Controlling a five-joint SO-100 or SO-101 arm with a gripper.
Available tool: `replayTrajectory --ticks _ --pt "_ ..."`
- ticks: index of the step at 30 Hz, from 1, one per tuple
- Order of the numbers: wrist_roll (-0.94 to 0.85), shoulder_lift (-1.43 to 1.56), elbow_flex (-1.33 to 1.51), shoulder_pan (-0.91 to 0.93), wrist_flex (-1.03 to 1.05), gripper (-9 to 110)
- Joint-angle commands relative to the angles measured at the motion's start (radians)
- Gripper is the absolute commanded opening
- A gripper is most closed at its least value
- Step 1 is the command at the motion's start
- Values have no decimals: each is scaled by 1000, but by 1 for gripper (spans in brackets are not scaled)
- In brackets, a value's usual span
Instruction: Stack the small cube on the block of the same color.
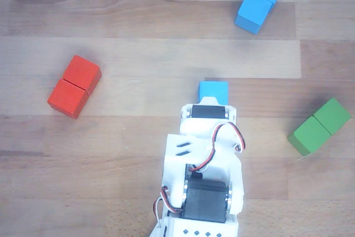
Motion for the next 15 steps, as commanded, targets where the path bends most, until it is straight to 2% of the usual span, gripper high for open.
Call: replayTrajectory --ticks 1,5,9,15 --pt "-104 -238 -360 2 14 0" --pt "-173 -476 -624 -8 54 0" --pt "-192 -719 -838 -8 190 0" --pt "-163 -930 -864 -8 324 0"
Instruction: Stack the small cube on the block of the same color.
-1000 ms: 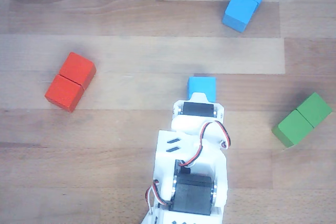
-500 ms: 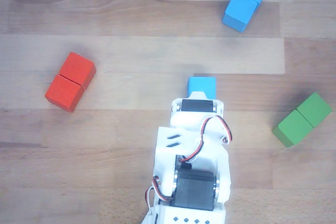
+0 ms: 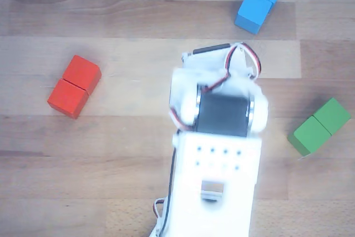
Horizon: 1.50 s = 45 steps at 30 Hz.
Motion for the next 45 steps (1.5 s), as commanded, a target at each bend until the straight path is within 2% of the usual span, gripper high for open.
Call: replayTrajectory --ticks 1,8,21,32,45 --pt "40 -98 -71 -8 46 1" --pt "153 -158 -34 -74 -74 1" --pt "161 -245 149 -87 -276 3" --pt "160 -210 195 -48 -290 25" --pt "144 -213 262 17 -264 26"
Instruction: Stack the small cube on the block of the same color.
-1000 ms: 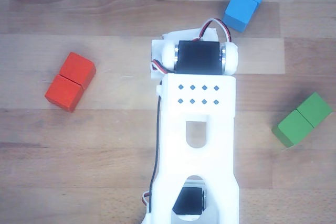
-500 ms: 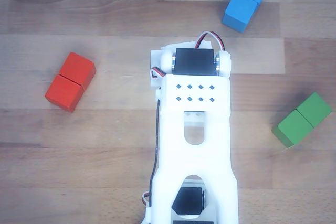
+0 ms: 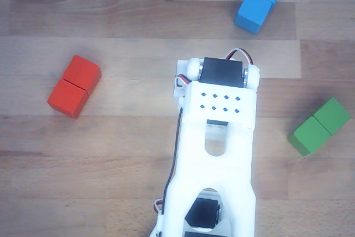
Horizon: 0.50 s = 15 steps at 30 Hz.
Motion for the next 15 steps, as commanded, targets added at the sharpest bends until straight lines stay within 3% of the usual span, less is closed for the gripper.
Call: replayTrajectory --ticks 1,15 --pt "-12 37 -5 6 6 26" --pt "-11 -8 60 14 -126 26"
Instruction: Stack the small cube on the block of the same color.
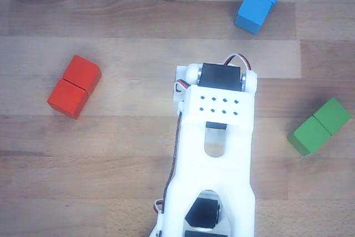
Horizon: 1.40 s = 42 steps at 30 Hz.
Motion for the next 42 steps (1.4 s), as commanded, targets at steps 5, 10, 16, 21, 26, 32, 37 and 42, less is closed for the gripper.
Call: replayTrajectory --ticks 5,10,16,21,26,32,37,42 --pt "-12 -11 -5 6 -83 26" --pt "-12 -23 6 11 -110 26" --pt "-8 -75 5 12 -115 26" --pt "-9 -87 5 12 -115 26" --pt "-9 -89 5 12 -117 24" --pt "-2 -91 6 14 -172 10" --pt "0 -91 6 14 -202 5" --pt "0 -89 6 14 -201 7"
